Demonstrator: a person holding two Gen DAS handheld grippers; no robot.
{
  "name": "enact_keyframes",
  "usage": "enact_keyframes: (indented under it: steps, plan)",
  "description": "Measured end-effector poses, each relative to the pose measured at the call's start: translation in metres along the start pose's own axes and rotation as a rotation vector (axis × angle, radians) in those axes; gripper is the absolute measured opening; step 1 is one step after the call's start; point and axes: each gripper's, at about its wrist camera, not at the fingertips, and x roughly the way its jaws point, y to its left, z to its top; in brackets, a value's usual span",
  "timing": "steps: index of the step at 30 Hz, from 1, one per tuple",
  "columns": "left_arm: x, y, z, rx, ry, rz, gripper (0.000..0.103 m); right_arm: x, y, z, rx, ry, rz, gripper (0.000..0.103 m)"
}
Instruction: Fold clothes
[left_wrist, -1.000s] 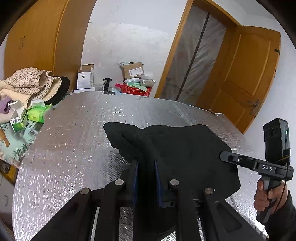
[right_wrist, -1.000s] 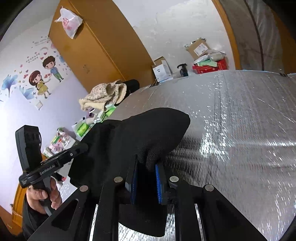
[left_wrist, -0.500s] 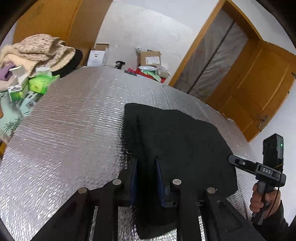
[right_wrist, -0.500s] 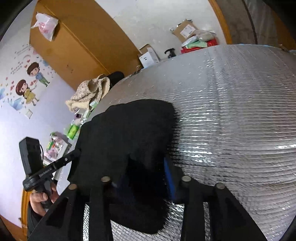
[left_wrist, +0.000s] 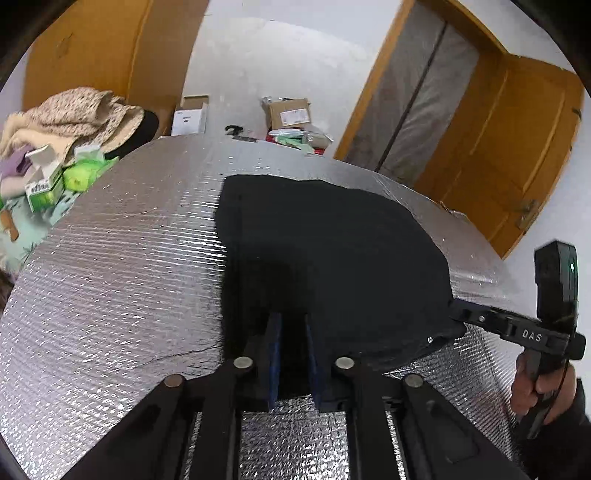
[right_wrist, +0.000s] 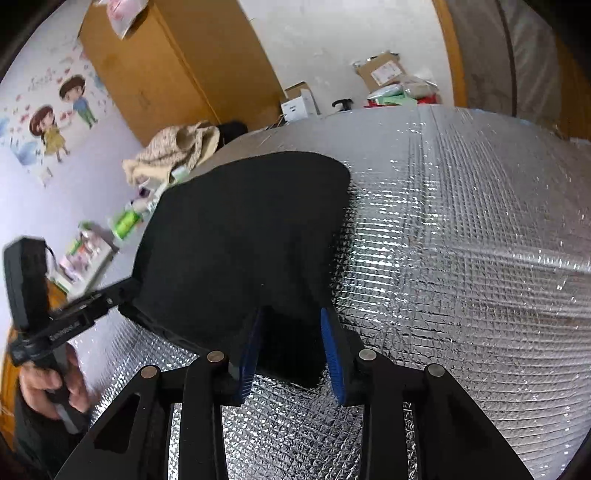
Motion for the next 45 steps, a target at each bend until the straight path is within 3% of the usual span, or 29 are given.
enact_keyframes:
  steps: [8,10,12,15,21,24,31,36,45]
  plan:
    - [-0.005,-0.012,-0.011,0.025,-0.009,0.033,0.010,-0.019,0.005,0.000,-0.009,-0.066,0.024,0.032]
    - [-0.005,-0.011,-0.012,0.016,-0.014,0.028,0.010,-0.018,0.009,0.006,-0.013,-0.085,0.036,0.027]
    - [-0.005,-0.010,-0.013,0.013,-0.013,0.024,0.010,-0.015,0.011,0.015,-0.023,-0.102,0.038,0.015]
    - [-0.005,-0.006,-0.012,-0.006,-0.006,0.003,0.010,-0.004,0.004,0.032,0.016,-0.109,0.051,0.009]
    - [-0.004,-0.003,-0.012,-0.021,-0.003,-0.018,0.010,0.038,-0.021,0.046,0.122,-0.032,0.059,0.004]
    - [-0.004,-0.006,-0.012,-0.009,-0.005,-0.002,0.010,0.033,-0.022,0.044,0.135,-0.036,0.058,0.004]
    - [-0.023,-0.036,-0.021,0.014,-0.012,0.033,0.010,-0.022,-0.003,0.019,0.072,-0.052,0.065,0.011]
    - [-0.043,-0.069,-0.034,0.066,-0.023,0.013,0.010,-0.069,0.008,-0.013,0.054,-0.062,0.102,0.011]
    - [-0.070,-0.109,-0.061,0.111,-0.029,-0.003,0.010,-0.142,0.021,-0.062,0.001,-0.101,0.090,0.014]
